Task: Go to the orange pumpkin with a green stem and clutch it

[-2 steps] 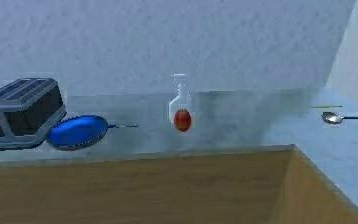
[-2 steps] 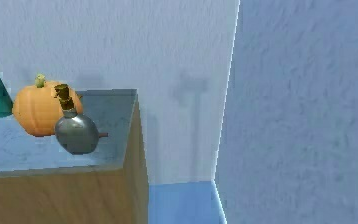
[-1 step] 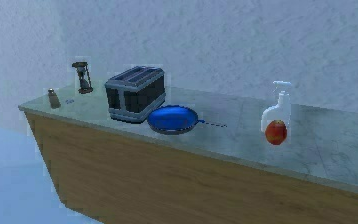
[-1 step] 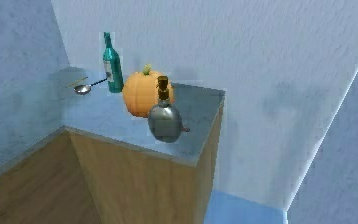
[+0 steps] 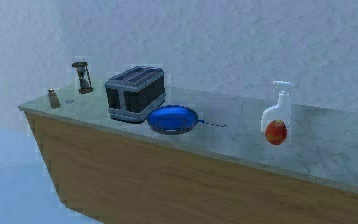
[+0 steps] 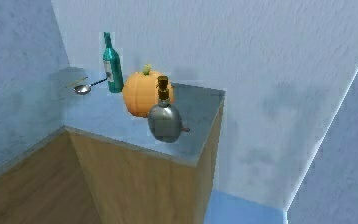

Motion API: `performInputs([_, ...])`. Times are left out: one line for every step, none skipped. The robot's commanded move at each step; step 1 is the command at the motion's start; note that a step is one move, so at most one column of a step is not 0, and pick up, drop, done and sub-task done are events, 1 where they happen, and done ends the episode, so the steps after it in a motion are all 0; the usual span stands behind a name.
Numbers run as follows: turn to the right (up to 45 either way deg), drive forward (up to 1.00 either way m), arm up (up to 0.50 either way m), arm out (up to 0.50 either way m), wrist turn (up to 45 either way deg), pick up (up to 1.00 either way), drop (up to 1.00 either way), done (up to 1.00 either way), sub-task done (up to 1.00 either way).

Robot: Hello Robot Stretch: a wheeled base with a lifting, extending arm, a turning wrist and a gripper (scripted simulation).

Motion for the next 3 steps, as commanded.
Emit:
performInputs([0.0, 0.0, 0.38, 0.0, 0.0, 0.0, 0.0, 0.0, 0.0])
performInputs([0.0, 0.0, 0.0, 0.44, 0.0, 0.0, 0.0, 0.0, 0.0])
performInputs([0.0, 0.0, 0.0, 0.0, 45.0, 0.0, 0.0, 0.0, 0.0])
